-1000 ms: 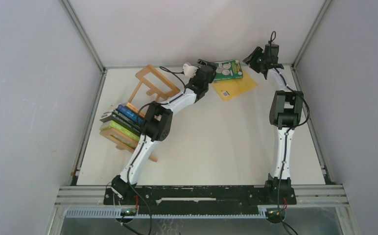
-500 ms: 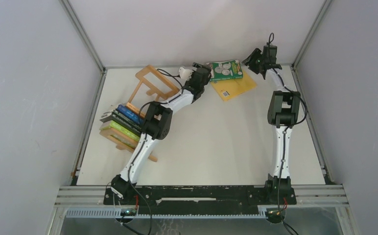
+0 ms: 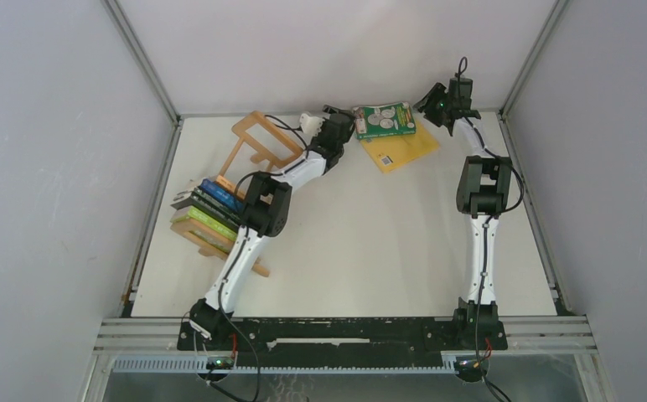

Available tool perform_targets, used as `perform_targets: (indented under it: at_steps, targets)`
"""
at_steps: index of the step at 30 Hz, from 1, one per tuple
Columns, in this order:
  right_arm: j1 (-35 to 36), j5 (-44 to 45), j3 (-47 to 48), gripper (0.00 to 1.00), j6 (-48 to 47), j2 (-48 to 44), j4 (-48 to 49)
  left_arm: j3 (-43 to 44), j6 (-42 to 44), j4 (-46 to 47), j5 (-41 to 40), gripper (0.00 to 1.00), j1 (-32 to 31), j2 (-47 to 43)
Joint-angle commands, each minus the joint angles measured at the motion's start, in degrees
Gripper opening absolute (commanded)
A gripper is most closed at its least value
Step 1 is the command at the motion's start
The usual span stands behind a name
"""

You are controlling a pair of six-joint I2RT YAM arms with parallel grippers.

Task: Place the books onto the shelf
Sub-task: Move the shelf to the center of the board.

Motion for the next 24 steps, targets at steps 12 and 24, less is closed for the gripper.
perform_targets:
  at_steps: [12, 24]
  targets:
    - [0.5, 0.0, 3.0, 0.60, -0.1, 0.9, 0.9, -9.8, -0.4, 5.8, -0.2, 1.00, 3.3, -6.1]
    - [0.6, -0.2, 3.0, 0.60, 0.1, 1.0, 0.7, -16.3, -0.1, 8.1, -0.8, 1.00, 5.2, -9.5]
